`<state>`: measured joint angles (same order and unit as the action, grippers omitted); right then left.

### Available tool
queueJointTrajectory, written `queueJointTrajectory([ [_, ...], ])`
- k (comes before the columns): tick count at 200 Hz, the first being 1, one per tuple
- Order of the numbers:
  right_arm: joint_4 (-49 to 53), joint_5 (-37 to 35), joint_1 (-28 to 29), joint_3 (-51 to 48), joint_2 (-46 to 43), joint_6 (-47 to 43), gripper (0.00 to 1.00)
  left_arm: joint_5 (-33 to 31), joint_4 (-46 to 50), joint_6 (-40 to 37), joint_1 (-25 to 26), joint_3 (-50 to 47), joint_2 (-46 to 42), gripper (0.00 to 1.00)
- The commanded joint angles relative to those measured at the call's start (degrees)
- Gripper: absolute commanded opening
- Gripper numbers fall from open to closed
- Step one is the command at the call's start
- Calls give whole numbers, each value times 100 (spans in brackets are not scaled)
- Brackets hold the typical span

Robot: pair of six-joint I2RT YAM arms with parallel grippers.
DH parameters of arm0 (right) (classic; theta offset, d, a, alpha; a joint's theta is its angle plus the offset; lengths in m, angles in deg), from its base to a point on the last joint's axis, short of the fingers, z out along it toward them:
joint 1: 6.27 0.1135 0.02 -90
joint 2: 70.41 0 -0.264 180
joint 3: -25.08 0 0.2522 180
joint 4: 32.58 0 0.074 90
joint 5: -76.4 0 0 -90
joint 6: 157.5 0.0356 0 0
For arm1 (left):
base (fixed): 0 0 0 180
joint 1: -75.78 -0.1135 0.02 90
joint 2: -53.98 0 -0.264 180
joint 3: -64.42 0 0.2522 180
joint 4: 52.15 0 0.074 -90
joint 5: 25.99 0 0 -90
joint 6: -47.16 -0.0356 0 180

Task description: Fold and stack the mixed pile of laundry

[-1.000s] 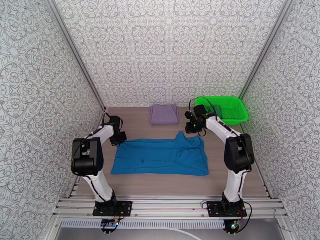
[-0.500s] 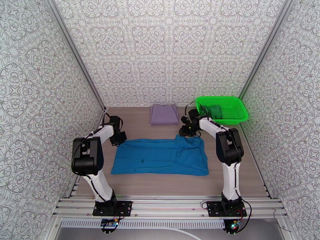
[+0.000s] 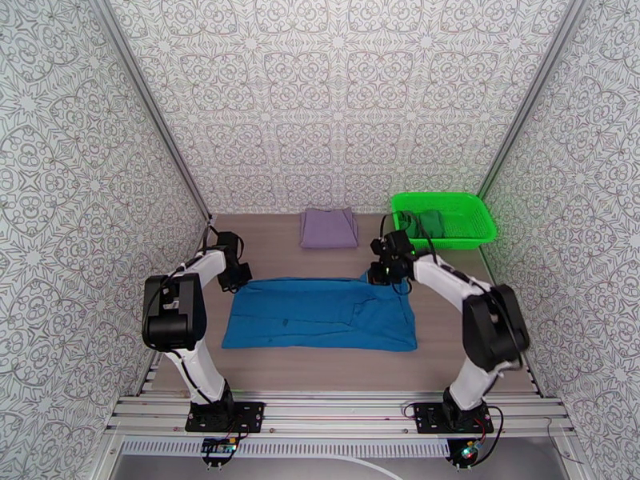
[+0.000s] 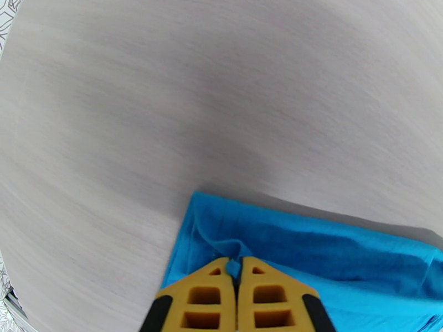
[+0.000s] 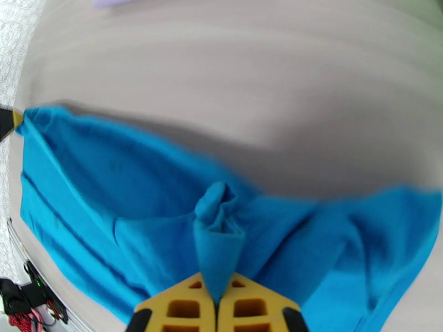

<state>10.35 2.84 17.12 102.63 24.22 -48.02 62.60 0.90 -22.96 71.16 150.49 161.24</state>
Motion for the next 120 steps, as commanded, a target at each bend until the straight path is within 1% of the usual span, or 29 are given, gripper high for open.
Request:
queueJointTrajectory([
  [1,-469,-473,398,-937,-388,666,31,-104,-106,-105,-54,2,58,0],
  [14,-634,-533,633,-1495,-668,1012,36,-105,-106,-89,-48,2,55,0],
  [29,-623,-713,871,-1984,-1075,1389,37,-99,-114,-64,-39,10,46,0],
  [46,-318,-918,982,-2244,-1676,1629,37,-112,-97,-76,-26,51,56,0],
  [55,-35,-1093,982,-2213,-2020,1626,39,-126,-80,-76,-27,64,44,0],
  [71,577,-1624,966,-1820,-2507,1465,44,-147,-53,-86,-21,81,27,0],
  [85,900,-1896,803,-1283,-2617,1162,47,-183,-36,-82,-12,81,4,0],
  [100,970,-1740,446,-656,-2354,767,46,-232,-14,-76,-13,78,-19,0],
  [120,995,-1527,68,205,-1534,279,44,-285,0,-76,-21,75,-7,0],
])
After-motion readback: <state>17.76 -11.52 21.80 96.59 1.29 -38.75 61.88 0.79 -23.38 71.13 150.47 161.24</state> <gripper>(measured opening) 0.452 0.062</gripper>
